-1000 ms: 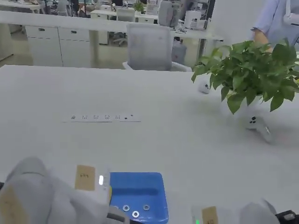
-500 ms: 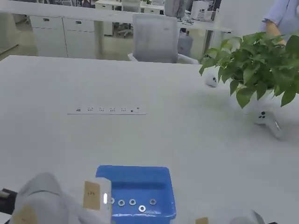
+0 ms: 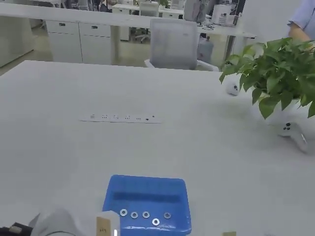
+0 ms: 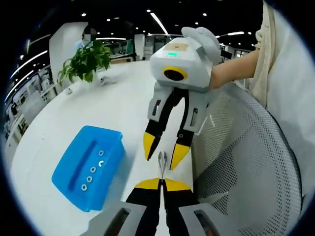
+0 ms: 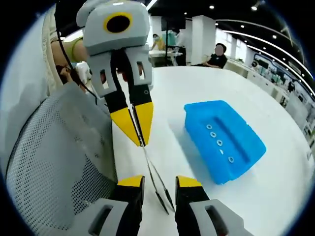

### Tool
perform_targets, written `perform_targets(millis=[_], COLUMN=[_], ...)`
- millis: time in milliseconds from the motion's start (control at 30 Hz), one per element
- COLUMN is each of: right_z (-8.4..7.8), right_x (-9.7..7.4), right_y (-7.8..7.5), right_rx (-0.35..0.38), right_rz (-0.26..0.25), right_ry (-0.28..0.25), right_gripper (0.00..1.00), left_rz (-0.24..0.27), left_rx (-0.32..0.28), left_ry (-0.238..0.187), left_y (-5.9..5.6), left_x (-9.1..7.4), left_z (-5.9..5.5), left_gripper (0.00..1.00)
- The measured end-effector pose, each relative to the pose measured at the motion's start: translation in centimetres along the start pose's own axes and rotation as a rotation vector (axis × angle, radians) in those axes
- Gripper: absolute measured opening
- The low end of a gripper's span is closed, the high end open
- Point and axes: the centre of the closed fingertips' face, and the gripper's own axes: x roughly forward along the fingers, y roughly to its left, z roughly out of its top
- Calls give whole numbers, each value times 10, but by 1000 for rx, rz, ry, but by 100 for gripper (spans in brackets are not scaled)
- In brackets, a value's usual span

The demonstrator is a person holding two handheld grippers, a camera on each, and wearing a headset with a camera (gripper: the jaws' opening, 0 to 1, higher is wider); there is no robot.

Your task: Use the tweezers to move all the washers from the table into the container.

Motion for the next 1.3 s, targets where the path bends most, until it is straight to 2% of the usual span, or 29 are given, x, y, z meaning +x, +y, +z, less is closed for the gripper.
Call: perform_targets(millis=[100,167,367,467,700,867,1033,1133,1200,1300], right_z=[-3,-6,-15,-19,-25,-28,-24,-20,-19,-22], right_x=[-12,-24,-60,-80,-115,-127,-133,-134,-134,-132], right_y=[-4,-9,-26,-41,-56,-60,-61,-62,-62,-62], right_rx=[22,48,131,176,255,322,321,321,328,331], right_rz=[-33,-73,-171,-246,-335,-377,-399,-409,-411,-418], right_ry=[-21,-40,-91,-131,-228,-298,-345,-376,-393,-383], right_gripper=[28,31,33,34,38,46,49,50,51,52], left_rz=[3,5,-1,-3,0,17,26,39,45,64], left_rx=[-6,-4,4,8,14,45,84,90,65,49], left_ry=[21,38,120,154,227,302,382,403,402,407], left_y=[0,1,2,2,2,5,4,5,5,6], left_x=[3,5,13,17,22,23,23,22,21,18], left_z=[-6,-9,-25,-31,-42,-52,-61,-64,-65,-66], left_gripper=[0,0,0,0,0,0,0,0,0,0])
